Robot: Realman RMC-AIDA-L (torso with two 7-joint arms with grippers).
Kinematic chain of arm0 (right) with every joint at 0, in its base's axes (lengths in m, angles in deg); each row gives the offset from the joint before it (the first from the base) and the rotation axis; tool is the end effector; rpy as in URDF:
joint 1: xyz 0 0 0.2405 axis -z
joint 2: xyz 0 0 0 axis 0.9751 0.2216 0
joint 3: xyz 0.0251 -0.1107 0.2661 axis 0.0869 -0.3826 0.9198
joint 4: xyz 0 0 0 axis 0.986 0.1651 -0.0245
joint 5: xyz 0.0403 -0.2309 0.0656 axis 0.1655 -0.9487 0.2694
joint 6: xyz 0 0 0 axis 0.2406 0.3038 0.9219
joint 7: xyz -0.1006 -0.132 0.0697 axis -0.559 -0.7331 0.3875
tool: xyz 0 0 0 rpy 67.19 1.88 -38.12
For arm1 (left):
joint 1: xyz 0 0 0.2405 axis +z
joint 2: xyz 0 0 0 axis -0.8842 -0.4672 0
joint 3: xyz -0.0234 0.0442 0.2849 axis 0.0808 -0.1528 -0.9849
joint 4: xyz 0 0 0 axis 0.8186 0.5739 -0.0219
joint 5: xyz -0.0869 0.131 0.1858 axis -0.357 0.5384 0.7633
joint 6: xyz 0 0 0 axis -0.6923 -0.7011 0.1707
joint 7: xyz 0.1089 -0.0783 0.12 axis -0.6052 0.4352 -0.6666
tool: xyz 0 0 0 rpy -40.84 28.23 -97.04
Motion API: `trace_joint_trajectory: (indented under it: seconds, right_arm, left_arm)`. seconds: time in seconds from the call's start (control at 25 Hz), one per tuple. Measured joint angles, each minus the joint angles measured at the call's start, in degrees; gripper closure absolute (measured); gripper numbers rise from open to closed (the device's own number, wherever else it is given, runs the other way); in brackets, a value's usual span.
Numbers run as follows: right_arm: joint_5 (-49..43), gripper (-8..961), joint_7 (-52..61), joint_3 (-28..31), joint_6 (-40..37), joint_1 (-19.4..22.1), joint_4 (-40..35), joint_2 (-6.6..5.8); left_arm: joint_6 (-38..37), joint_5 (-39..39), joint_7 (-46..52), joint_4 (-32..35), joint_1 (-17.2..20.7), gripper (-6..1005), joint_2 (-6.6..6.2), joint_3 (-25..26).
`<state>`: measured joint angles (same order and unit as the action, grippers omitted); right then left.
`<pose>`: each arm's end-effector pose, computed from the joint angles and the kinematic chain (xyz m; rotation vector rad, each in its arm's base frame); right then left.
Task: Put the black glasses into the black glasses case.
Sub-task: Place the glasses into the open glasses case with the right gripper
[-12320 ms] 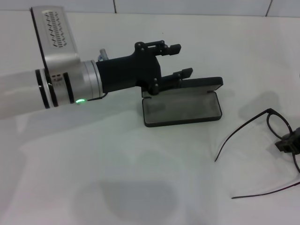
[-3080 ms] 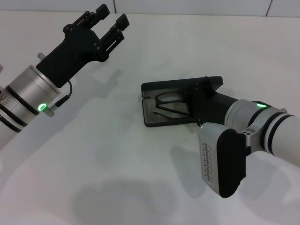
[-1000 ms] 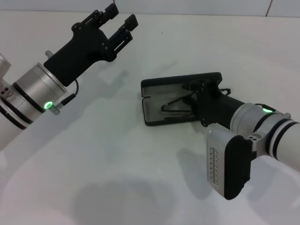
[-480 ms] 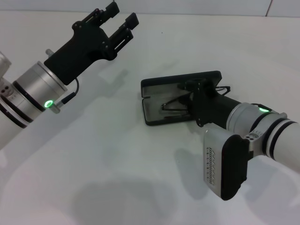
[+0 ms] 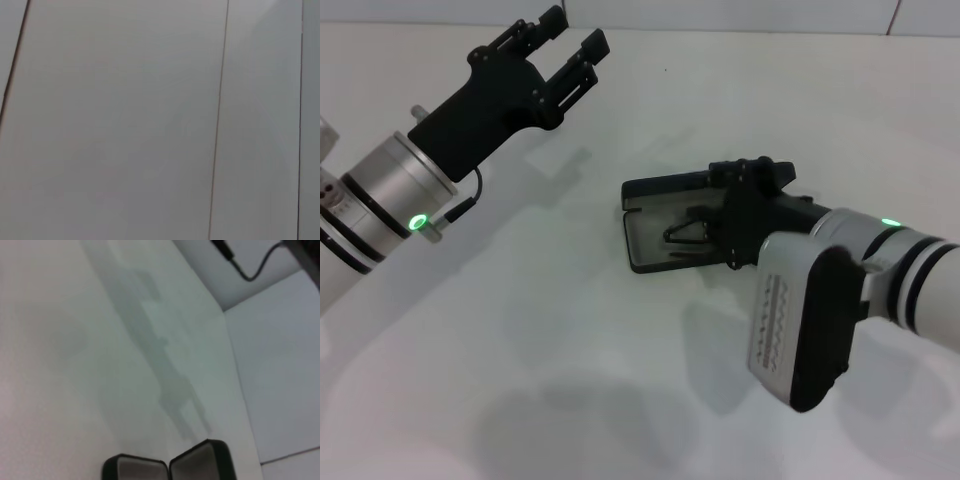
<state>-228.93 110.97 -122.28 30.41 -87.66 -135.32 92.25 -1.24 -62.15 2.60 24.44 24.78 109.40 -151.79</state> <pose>0.1653 0.3575 -0.1514 -2.2647 -0.7151 -0.1481 -0.2698 0.4064 -0.0622 -2.0937 -0.4192 -1.1915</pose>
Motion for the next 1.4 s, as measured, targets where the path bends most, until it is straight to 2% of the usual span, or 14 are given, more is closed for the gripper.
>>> trace_joint_trajectory:
  seconds: [0.2, 0.4, 0.6, 0.76, 0.88, 1.0, 1.12, 1.4]
  right_arm:
    - [8.73, 640, -0.24, 5.92, -14.08, 0.48, -7.25, -0.28]
    - [22.24, 641, -2.70, 18.02, -28.08, 0.82, -12.69, -0.56]
    - [31.48, 642, -6.48, 27.56, -32.90, 2.17, -13.45, -0.51]
    - [31.62, 642, -4.85, 33.86, -35.51, 2.81, -12.91, -0.45]
    - [30.47, 642, -1.50, 39.99, -42.13, 2.52, -12.80, -0.41]
    - [24.61, 641, 4.41, 44.05, -48.66, 0.58, -12.62, -0.33]
    - [18.69, 641, 8.89, 44.48, -51.05, -1.72, -10.81, -0.17]
    - [16.10, 640, 9.38, 41.34, -50.69, -7.79, -2.63, 0.48]
  left_arm:
    - [-0.01, 0.00, 0.01, -0.15, -0.18, 403, 0.00, 0.00]
    - [-0.08, 0.00, 0.01, -0.15, -0.13, 403, 0.00, 0.00]
    - [-0.09, 0.00, 0.02, -0.15, 0.11, 404, -0.01, 0.00]
    - [-0.09, 0.00, 0.02, -0.11, 0.30, 403, 0.03, 0.00]
    - [-0.09, 0.00, 0.02, 0.01, 0.33, 403, 0.06, 0.00]
    - [-0.08, 0.00, 0.07, 0.14, -0.08, 403, 0.08, -0.16]
    - [-0.07, 0.00, 0.09, 0.29, -1.35, 403, 0.15, -0.65]
    - [0.42, 0.00, 0.47, 0.38, -2.55, 403, 0.27, -0.70]
